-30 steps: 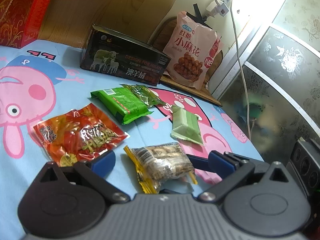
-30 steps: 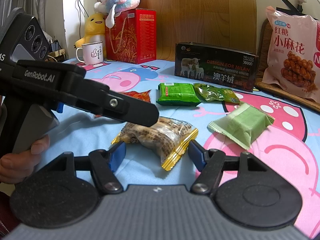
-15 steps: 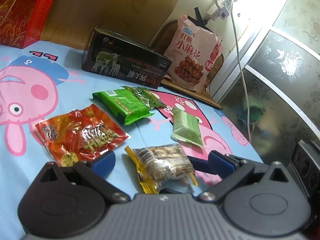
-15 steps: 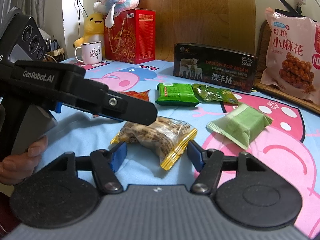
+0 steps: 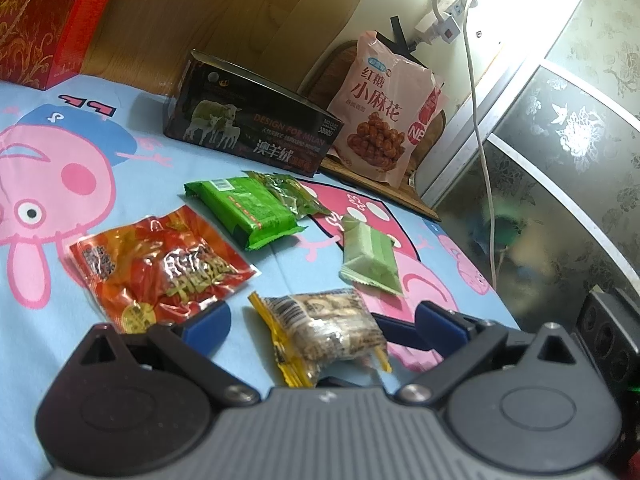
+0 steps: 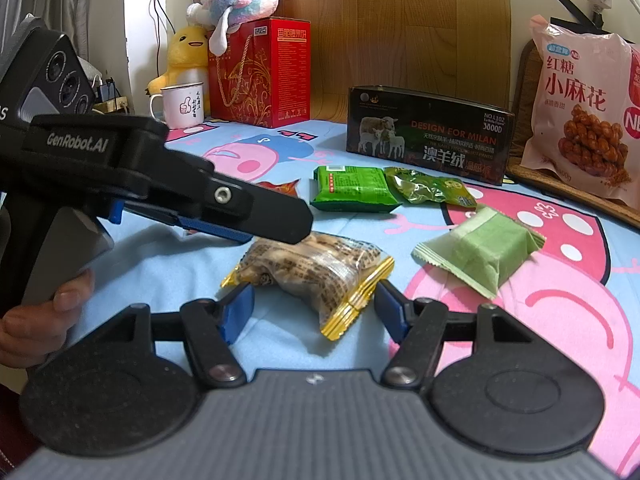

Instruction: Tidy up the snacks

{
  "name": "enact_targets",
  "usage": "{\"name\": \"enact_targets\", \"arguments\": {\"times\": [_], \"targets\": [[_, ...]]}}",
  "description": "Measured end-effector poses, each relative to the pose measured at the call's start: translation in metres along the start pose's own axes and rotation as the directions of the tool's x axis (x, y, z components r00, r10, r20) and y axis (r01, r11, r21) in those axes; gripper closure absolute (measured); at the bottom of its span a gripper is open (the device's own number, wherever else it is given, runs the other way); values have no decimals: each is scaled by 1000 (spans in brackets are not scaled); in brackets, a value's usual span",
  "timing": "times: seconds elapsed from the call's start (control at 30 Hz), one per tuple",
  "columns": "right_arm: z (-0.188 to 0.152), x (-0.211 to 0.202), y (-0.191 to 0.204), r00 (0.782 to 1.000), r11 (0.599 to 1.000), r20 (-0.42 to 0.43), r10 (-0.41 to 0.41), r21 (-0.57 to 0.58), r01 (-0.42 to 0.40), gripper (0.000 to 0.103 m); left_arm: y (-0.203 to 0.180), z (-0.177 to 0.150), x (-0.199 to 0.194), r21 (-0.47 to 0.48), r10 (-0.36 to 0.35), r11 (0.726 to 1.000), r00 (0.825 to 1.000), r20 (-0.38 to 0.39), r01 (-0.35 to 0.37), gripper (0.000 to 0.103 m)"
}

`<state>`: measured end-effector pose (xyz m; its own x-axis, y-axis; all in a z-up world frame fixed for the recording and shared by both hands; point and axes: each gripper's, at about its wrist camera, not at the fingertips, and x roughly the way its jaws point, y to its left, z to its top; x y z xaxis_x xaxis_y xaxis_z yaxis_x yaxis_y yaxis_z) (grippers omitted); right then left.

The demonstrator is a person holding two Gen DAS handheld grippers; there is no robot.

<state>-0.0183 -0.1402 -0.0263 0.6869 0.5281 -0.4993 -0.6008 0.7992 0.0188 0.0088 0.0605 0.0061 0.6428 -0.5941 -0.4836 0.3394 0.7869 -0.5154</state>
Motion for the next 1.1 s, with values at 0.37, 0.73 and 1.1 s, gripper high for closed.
{"name": "enact_targets", "arguments": {"times": [0.37,0.73,1.1], "targets": [[-1,-3,-2,1000,999,8,-17,29,17,34,6,0,-1,-31,-47,998,999,-12,47,13],[8,-9,2,998,1000,60,-18,8,18,79,-3,23,-3,-30,-60,998,998,-14,59,40],[99,25,-60,971,998,234,-57,22,53,79,-19,144,38,104,-18,995,993,119,5,39]]}}
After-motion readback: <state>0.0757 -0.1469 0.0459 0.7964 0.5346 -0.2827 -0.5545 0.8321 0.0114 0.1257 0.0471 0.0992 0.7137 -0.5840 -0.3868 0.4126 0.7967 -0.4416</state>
